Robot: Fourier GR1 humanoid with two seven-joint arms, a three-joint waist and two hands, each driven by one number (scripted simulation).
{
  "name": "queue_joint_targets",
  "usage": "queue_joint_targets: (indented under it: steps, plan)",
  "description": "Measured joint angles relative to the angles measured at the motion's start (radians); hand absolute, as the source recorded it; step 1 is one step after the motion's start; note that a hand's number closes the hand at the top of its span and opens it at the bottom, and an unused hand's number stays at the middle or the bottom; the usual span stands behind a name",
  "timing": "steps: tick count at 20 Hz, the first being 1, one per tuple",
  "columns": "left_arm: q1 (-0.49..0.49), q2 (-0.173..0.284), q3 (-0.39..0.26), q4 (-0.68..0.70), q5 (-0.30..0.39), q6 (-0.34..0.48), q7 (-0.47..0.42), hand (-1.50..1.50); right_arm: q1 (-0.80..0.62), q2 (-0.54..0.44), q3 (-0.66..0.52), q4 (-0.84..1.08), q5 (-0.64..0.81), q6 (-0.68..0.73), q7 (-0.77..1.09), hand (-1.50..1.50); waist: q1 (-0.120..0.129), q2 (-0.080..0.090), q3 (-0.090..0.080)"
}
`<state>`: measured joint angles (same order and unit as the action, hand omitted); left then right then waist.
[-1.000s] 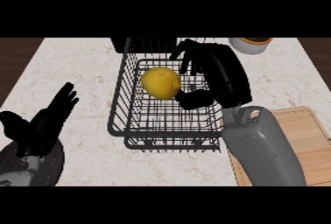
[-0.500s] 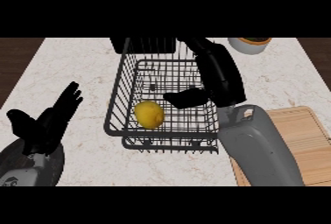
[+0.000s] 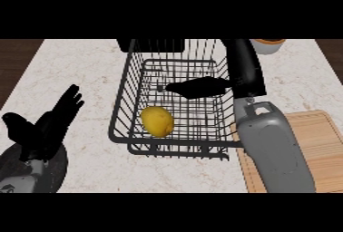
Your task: Pick the lemon from the cutting board and place it in the tiered basket
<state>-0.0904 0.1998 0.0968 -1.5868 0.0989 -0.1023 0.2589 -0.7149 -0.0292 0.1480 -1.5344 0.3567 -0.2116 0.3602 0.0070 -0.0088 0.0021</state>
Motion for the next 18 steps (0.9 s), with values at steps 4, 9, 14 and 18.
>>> queue_joint_targets:
  steps: [4, 9, 14, 18]
  plan:
    - [0.002, -0.008, -0.005, 0.004, -0.017, 0.012, -0.009, 0.0, -0.035, 0.01, -0.123, 0.044, -0.107, -0.025, -0.035, -1.5, 0.002, 0.008, -0.001]
    - [0.022, 0.002, 0.014, 0.004, -0.003, -0.007, -0.022, 0.0, -0.04, -0.05, -0.255, 0.025, -0.177, -0.04, -0.034, -1.5, -0.004, 0.008, -0.002]
    - [0.014, -0.003, 0.014, 0.011, -0.01, -0.002, -0.023, 0.0, -0.043, -0.179, -0.409, 0.069, -0.275, 0.012, -0.06, -1.5, -0.005, 0.01, -0.002]
    - [0.037, -0.015, 0.006, 0.0, -0.02, 0.001, -0.036, 0.0, -0.026, -0.301, -0.524, 0.11, -0.375, 0.102, -0.078, -1.5, -0.006, 0.009, -0.002]
